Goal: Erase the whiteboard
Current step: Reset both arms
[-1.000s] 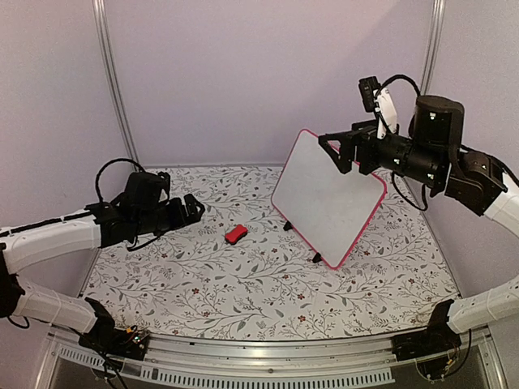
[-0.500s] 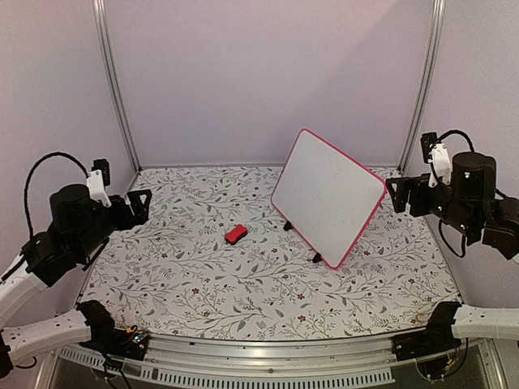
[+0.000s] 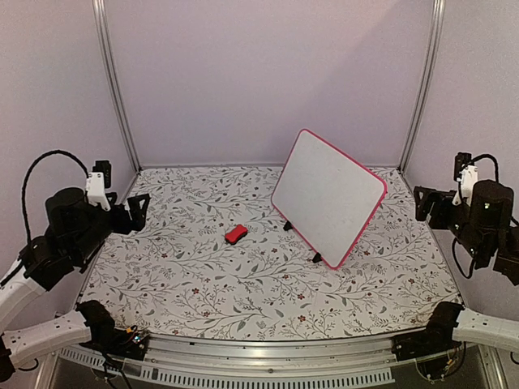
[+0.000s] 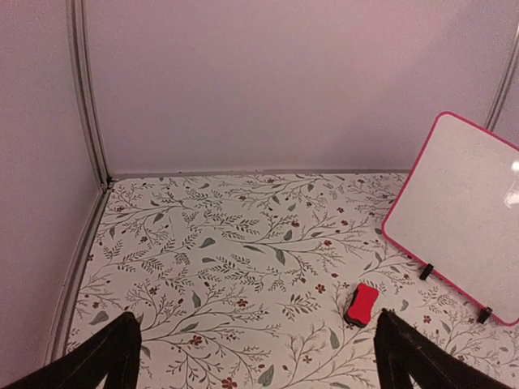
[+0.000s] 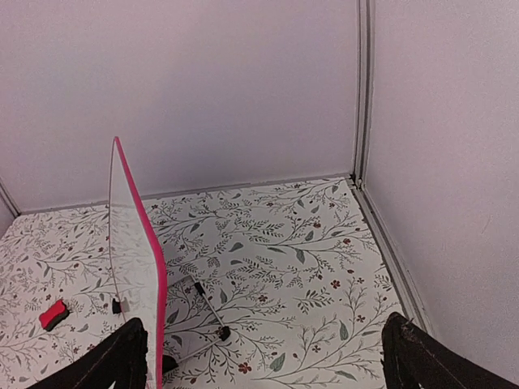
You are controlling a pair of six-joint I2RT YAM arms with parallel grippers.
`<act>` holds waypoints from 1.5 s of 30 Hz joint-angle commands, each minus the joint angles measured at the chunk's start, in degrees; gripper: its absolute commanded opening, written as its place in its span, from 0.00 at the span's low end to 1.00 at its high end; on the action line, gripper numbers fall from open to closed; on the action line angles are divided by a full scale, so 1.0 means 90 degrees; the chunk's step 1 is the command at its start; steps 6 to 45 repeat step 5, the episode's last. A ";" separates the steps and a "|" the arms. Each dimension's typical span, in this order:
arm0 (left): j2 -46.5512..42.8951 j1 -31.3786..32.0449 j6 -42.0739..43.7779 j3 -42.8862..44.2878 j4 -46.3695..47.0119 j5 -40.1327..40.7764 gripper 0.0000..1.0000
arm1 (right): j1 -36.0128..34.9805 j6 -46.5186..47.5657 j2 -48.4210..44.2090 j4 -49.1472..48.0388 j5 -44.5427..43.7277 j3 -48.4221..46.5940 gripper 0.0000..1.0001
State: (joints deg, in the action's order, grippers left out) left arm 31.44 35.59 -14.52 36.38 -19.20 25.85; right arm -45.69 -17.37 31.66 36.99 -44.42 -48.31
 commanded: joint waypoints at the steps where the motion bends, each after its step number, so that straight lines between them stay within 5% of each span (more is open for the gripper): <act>1: -0.0092 -0.0116 0.0213 -0.0152 0.0054 -0.0215 1.00 | 0.0016 -0.0077 -0.0299 -0.0350 -0.0625 0.0089 0.99; 45: -0.0152 -0.0186 0.0181 -0.0151 0.0034 -0.0172 1.00 | 0.0018 -0.0022 -0.0286 -0.0456 -0.0437 0.0068 0.99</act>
